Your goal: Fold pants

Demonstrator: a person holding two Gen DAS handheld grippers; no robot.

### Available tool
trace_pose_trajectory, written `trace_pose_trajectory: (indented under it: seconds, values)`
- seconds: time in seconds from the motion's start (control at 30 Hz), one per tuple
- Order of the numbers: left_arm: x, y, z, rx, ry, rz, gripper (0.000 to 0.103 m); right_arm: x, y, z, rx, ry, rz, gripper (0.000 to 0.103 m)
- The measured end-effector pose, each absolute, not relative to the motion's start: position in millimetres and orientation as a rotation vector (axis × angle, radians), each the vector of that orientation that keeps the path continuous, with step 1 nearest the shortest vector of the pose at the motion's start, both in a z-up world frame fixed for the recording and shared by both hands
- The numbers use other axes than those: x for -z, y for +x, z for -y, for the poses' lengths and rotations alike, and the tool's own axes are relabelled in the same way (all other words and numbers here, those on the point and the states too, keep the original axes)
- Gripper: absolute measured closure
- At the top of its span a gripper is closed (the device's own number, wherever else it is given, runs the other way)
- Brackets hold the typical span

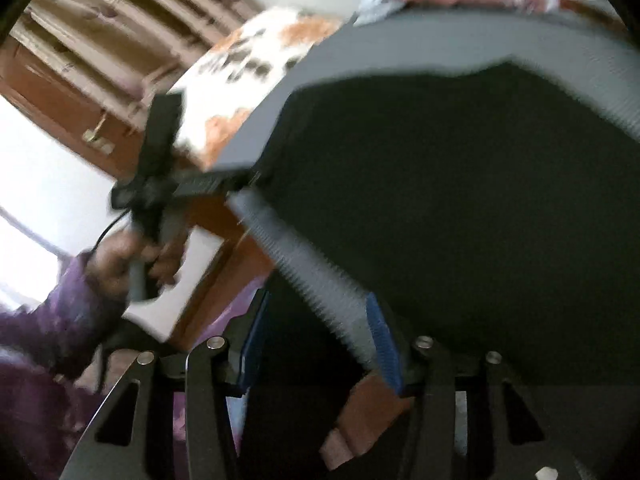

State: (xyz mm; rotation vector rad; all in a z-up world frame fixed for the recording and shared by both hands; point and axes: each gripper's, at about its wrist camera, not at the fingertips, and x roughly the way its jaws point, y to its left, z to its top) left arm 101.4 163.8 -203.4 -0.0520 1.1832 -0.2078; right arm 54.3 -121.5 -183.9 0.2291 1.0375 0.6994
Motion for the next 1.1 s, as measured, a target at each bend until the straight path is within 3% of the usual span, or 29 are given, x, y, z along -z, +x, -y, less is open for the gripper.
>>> trace_pose_trajectory:
  seconds: [0.1, 0.27, 0.53, 0.6, 0.67, 0.8, 0.87, 1.1]
  values:
    - [204, 105, -161, 0.211, -0.064, -1.186, 0.024, 183, 79, 128, -0.597, 0.205, -0.985, 0.055]
    - [202, 107, -160, 0.206, -0.065, -1.199, 0.024, 208, 65, 94, -0.836, 0.200, -1.146, 0.054]
    - [167, 95, -111, 0.334, -0.081, -1.127, 0.024, 152, 139, 133, -0.582, 0.112, -0.921, 0.054]
    - [180, 98, -85, 0.408, -0.034, -1.168, 0.024, 155, 164, 136, -0.525, 0.063, -0.901, 0.059]
    - [203, 104, -76, 0.388, -0.015, -1.237, 0.024, 164, 183, 130, -0.532, 0.027, -0.938, 0.078]
    - [210, 101, -81, 0.341, -0.051, -1.206, 0.024, 183, 204, 120, -0.487, -0.123, -0.962, 0.087]
    - [215, 98, -80, 0.285, -0.010, -1.212, 0.024, 188, 218, 125, -0.447, -0.133, -0.952, 0.103]
    - [217, 99, -81, 0.292, -0.021, -1.203, 0.024, 200, 245, 197, -0.320, 0.167, -0.949, 0.103]
